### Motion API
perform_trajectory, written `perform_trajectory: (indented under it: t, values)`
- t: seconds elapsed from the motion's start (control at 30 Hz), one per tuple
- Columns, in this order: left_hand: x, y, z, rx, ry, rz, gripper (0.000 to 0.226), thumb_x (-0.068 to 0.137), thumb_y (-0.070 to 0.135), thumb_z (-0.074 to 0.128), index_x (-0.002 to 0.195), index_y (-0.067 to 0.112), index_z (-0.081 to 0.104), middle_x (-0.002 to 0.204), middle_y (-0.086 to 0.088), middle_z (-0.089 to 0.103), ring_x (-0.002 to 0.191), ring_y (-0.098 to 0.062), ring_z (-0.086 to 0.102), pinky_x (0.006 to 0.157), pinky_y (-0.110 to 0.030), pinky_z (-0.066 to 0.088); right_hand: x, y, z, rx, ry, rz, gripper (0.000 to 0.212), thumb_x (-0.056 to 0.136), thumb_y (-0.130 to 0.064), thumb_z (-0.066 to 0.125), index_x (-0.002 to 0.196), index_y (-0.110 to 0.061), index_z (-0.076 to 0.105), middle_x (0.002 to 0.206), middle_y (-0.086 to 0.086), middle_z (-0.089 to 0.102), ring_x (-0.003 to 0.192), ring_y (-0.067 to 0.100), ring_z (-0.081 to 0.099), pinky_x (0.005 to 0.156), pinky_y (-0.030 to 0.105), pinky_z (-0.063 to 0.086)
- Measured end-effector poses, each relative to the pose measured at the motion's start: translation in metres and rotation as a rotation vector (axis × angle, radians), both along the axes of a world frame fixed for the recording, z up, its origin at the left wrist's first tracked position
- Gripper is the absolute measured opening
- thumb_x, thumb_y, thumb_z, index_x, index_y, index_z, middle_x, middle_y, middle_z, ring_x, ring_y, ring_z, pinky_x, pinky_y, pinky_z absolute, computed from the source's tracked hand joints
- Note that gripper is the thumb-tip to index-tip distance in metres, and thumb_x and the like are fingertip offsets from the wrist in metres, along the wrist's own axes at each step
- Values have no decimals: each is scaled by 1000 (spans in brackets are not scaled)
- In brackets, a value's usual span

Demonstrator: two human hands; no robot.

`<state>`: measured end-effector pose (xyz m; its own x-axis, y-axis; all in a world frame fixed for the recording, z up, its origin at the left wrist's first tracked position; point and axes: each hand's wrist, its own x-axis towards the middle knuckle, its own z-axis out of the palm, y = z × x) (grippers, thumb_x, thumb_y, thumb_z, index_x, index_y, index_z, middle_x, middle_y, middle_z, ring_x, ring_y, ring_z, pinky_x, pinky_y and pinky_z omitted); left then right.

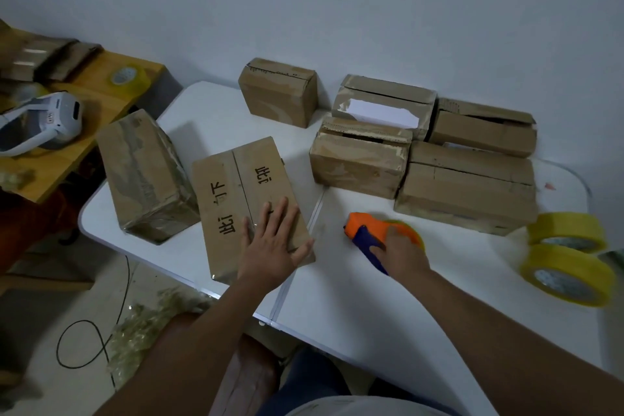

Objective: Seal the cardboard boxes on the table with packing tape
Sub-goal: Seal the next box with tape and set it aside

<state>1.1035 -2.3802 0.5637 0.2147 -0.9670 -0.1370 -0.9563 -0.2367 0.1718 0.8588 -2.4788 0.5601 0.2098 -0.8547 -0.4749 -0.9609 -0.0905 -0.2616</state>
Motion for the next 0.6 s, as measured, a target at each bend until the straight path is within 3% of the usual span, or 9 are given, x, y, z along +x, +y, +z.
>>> perform_trajectory:
  t: [0.07,0.13,0.2,0.27,0.33,0.4,0.53,0.6]
  values:
    - [0,-1,1,6,7,1,78,86,78,9,153,44,-13,162,19,-16,152,-14,-13,120,-54,-9,3,6,0,-168,-32,26,40,97,-36,53,127,-11,48,121,8,56,107,26,57,87,35,47]
    - [1,0,1,14,13,-1,78,86,78,6,152,44,-16,162,19,-16,151,-13,-14,119,-54,-9,18,14,6,-184,-261,-7,28,98,-23,53,123,-12,53,119,9,56,103,27,56,82,33,48]
    - [1,0,3,26,25,-9,77,84,79,2,150,46,-19,160,21,-19,149,-11,-18,119,-54,-12,44,19,19,141,-637,-256,21,99,-8,47,118,-5,56,111,21,59,88,26,57,68,24,47]
    - [3,0,7,44,71,-11,75,84,79,-1,149,48,-18,157,24,-23,147,-8,-23,118,-51,-15,68,24,27,455,-898,-527,32,99,0,42,130,-3,49,124,23,56,96,27,59,80,26,50]
    - [6,-1,12,54,178,0,71,86,75,0,151,48,-9,156,27,-20,147,-5,-22,118,-49,-17,80,23,30,572,-955,-627,43,101,0,40,142,-8,38,138,14,51,122,31,54,104,39,44]
    - [10,-4,19,46,352,19,65,92,67,5,153,46,4,159,26,-10,149,-4,-16,117,-44,-19,81,23,32,680,-1011,-677,41,102,-4,40,142,-9,38,134,13,56,125,29,52,109,41,41]
    - [15,-4,28,27,589,68,59,96,59,12,152,43,23,163,21,7,148,3,-9,115,-37,-20,73,27,29,647,-1018,-700,18,99,-12,53,113,-5,61,96,9,63,92,20,61,91,32,49]
    - [18,-2,30,38,636,62,58,98,57,14,153,42,26,163,21,8,148,3,-9,116,-38,-21,72,29,27,548,-1015,-691,6,96,-10,58,95,-8,64,85,7,61,82,17,59,79,26,50]
